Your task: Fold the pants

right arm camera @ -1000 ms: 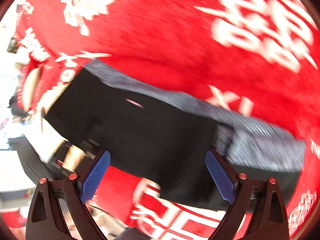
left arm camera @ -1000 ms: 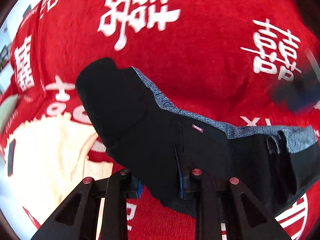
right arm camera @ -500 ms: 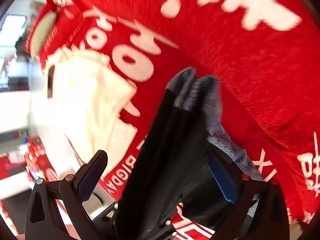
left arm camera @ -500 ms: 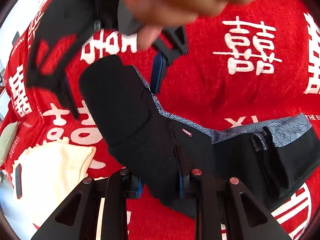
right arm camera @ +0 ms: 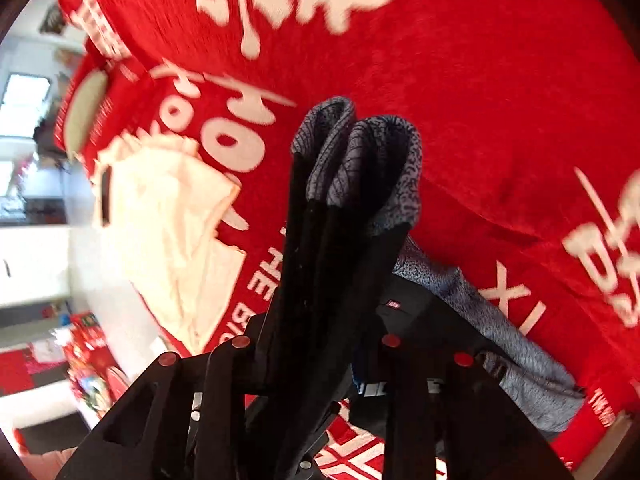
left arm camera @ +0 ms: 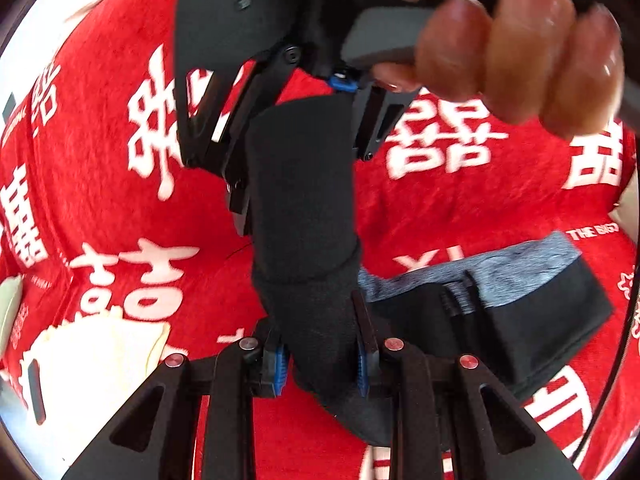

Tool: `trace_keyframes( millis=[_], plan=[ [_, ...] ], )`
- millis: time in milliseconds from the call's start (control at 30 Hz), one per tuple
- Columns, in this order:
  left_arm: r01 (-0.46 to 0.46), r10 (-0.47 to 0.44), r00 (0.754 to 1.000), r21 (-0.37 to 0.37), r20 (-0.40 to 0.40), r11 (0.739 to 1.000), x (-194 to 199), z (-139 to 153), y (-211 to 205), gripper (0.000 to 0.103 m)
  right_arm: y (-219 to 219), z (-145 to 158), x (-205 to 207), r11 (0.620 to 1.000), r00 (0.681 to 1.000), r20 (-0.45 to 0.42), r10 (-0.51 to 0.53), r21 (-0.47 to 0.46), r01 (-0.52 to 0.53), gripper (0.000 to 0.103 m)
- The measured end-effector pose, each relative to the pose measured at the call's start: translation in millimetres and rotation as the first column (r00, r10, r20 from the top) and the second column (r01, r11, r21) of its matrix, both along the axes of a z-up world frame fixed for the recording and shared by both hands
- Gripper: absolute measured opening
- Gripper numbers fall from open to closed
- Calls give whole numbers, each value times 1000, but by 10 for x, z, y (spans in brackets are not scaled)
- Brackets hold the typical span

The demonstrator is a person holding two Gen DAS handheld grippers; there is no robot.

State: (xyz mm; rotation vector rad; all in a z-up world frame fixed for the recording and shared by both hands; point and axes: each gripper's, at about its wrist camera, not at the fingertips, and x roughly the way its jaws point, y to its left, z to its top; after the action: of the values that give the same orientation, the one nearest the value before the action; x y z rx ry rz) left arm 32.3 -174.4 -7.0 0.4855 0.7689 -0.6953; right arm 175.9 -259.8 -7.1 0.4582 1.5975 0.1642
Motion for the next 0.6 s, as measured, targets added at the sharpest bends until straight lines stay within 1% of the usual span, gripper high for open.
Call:
trace_keyframes(
  millis=[133,233,300,433,600],
  plan=[
    [75,-75,997,-3,23,997,-249,178,-192,27,-328,235,-337,992,991,90,-100,84,93,30],
    [133,-133,990,4,42,991,-455,299,-360,27,-607,414,-643,972,971,142,-193,159,170,30],
    [172,-172,984,4,51,985,-592,365,-475,27,-840,513,-891,949,949,170,-266,217,227,30],
    [271,-271,960,21,65,962,-947,450,-781,27,-1220,668,-1361,914,905,221,-363,274,300,30],
    [368,-370,927,47,64,929,-1406,382,-1141,27,-1725,664,-2040,855,838,246,-487,333,399,30]
  ],
)
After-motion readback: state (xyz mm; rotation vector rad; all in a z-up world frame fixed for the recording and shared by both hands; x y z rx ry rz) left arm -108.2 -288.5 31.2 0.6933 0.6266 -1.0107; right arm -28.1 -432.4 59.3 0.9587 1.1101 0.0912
